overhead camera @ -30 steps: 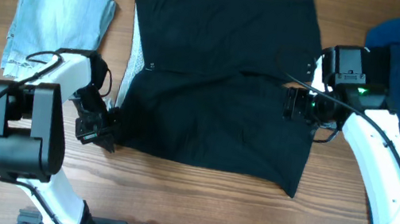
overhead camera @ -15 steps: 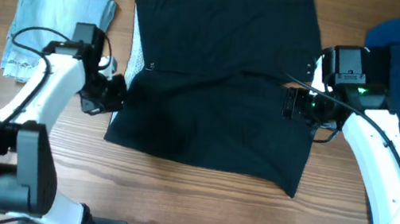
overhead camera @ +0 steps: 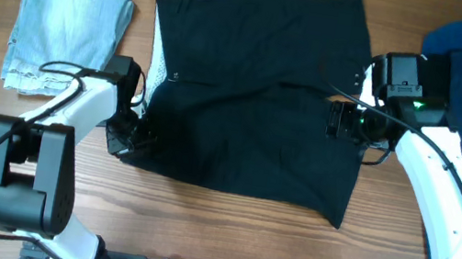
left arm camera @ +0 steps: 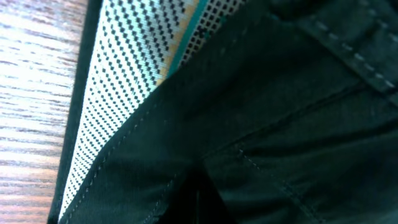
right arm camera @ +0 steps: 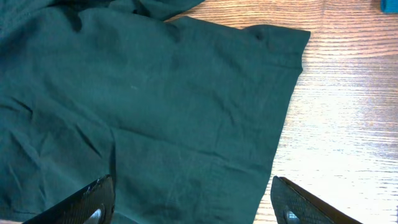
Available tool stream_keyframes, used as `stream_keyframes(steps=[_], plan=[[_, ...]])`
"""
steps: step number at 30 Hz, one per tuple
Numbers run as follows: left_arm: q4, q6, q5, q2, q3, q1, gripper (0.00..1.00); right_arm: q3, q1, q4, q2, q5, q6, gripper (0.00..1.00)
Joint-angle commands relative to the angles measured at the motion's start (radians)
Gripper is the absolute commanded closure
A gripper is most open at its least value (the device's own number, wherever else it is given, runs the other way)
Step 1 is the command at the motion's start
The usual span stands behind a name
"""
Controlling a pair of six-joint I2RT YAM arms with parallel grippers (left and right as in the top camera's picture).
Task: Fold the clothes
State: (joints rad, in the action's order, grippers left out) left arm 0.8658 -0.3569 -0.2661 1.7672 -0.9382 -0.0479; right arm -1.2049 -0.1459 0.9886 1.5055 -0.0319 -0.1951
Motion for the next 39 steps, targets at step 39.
stream_keyframes(steps=[39], plan=[[-0.496,0.065,0.038,-0.015,-0.012,0.000,0.67,0.041,0.027,-0.157,0.222,-0.024,-0.033,0.15]])
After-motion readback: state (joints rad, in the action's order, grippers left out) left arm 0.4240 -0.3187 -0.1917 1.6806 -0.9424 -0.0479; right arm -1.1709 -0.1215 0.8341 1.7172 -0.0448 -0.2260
